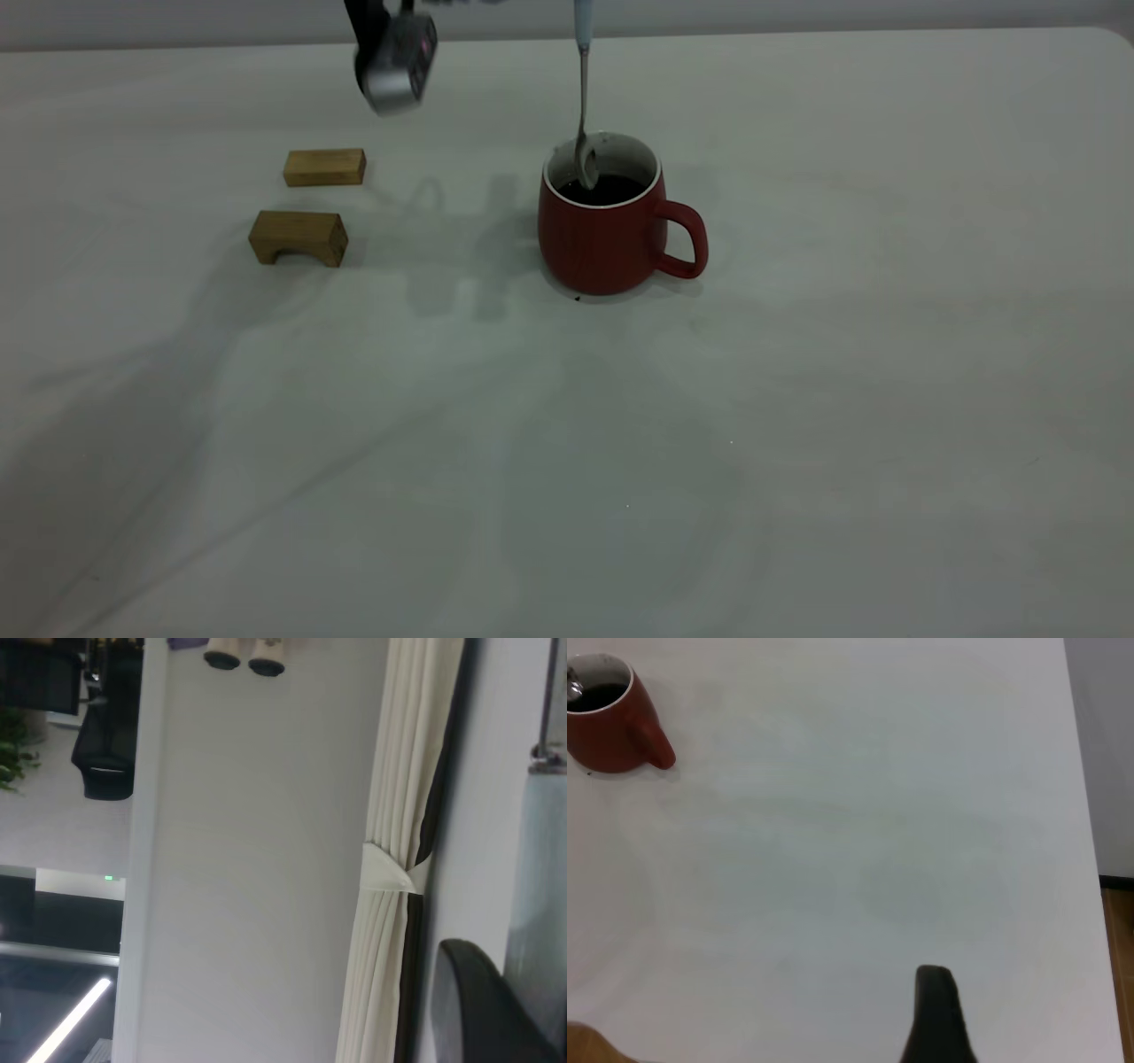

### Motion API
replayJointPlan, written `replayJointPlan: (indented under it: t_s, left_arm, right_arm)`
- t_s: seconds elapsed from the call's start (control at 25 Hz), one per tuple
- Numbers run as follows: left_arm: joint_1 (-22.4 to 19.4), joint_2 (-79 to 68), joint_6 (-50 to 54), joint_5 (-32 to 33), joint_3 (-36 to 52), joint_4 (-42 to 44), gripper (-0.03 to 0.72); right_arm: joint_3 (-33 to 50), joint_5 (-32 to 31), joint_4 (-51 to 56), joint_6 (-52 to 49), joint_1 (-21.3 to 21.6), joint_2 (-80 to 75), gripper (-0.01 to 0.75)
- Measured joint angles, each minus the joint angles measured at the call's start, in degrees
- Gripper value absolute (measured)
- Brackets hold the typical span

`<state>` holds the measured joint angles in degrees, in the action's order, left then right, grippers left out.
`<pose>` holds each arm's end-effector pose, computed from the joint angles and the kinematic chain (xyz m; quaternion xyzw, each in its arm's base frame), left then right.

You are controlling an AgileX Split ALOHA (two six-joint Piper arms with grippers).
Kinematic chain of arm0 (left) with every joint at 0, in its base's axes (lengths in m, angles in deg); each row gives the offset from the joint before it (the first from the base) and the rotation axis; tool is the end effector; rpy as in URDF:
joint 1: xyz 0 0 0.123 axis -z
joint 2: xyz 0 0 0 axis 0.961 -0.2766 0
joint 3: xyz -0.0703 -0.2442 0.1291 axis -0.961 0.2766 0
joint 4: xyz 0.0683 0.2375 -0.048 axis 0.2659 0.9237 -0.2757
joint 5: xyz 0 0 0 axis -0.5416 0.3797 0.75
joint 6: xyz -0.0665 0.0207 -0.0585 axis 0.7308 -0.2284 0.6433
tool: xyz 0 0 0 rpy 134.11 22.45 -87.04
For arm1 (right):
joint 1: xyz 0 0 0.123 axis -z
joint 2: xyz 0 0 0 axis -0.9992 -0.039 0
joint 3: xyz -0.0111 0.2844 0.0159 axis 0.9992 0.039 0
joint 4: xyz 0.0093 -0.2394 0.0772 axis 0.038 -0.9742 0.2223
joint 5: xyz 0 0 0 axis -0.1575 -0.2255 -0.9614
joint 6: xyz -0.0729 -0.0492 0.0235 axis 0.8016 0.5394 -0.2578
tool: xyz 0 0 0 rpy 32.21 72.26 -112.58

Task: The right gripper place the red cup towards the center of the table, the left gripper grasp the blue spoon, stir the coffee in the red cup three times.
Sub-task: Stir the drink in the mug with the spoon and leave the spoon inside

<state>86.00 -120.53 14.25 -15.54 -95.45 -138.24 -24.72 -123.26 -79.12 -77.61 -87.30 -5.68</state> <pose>0.4444 -0.1778 0.0980 0.6242 -0.5254 0.4234 0.3939 -0.0058 0.0019 0.2660 -0.0622 0.8844 -0.0244 0.4620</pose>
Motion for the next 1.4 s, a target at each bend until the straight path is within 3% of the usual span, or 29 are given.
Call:
replayJointPlan:
  t_s: [0.64,0.76,1.08,1.2,1.4]
  left_arm:
    - [0.24,-10.01,-22.25,-2.30,0.00,-10.76,0.148]
    - [0.79,-10.13,-21.72,-0.32,0.00,-10.83,0.148]
    - [0.99,-10.13,-5.61,2.12,-0.12,-8.06,0.147]
    - [0.51,-10.13,-6.82,0.93,-0.30,-6.59,0.147]
    - [-0.60,-10.13,-18.76,-0.70,-0.42,-6.38,0.139]
  right_arm:
    - [0.00,0.00,0.00,0.00,0.00,0.00,0.591]
    - [0.00,0.00,0.00,0.00,0.00,0.00,0.591]
    - [0.00,0.00,0.00,0.00,0.00,0.00,0.591]
    - [0.00,0.00,0.00,0.00,0.00,0.00,0.591]
    - [0.00,0.00,0.00,0.00,0.00,0.00,0.591]
